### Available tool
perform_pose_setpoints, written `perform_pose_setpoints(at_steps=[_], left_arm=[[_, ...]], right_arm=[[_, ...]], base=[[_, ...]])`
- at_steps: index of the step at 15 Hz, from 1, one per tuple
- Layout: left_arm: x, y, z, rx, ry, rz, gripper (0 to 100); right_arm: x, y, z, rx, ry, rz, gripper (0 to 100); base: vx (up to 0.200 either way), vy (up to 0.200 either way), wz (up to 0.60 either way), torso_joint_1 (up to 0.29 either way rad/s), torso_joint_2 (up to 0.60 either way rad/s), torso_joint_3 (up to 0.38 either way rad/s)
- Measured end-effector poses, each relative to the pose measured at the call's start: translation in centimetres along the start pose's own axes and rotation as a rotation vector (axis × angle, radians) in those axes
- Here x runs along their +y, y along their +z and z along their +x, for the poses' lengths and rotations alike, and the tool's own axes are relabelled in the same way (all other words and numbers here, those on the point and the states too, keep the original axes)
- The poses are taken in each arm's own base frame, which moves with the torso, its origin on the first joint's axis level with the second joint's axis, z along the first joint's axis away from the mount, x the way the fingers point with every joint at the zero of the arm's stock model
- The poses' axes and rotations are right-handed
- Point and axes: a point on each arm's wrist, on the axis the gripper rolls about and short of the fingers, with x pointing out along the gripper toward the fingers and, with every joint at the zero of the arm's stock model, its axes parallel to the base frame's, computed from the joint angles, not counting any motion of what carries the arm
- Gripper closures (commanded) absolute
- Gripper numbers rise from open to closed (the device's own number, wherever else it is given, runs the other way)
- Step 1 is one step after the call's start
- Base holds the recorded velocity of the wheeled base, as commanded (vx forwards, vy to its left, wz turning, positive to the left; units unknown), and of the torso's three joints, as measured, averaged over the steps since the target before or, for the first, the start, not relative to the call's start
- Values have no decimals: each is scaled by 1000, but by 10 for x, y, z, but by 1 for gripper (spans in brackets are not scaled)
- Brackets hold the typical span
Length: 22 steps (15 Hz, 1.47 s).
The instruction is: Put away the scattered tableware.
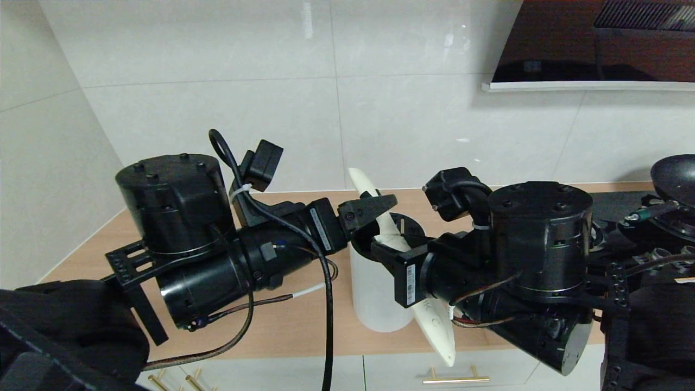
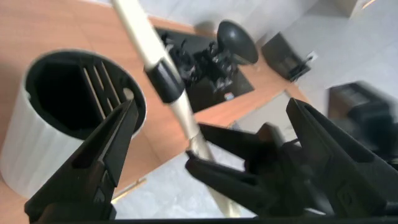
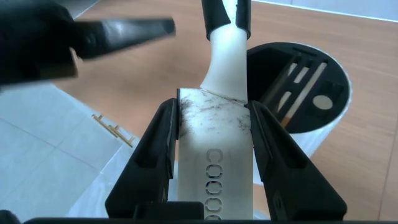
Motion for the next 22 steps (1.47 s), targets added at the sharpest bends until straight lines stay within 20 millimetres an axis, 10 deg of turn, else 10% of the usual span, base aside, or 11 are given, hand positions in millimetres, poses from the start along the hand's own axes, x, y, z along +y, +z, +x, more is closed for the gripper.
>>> perform_pose_setpoints(at_steps=[16,17,22], left_arm=[[13,-8,18,-11,69,-6,0],[13,-9,18,-11,70,-6,100],[14,-9,19,-6,69,-7,100]], right_arm=[[13,-13,-4,40,45,-24,100],[14,-13,-5,41,48,-25,100],[15,-14,-6,44,51,-26,100]], base=[[0,0,0,0,0,0],[0,0,0,0,0,0],[0,0,0,0,0,0]])
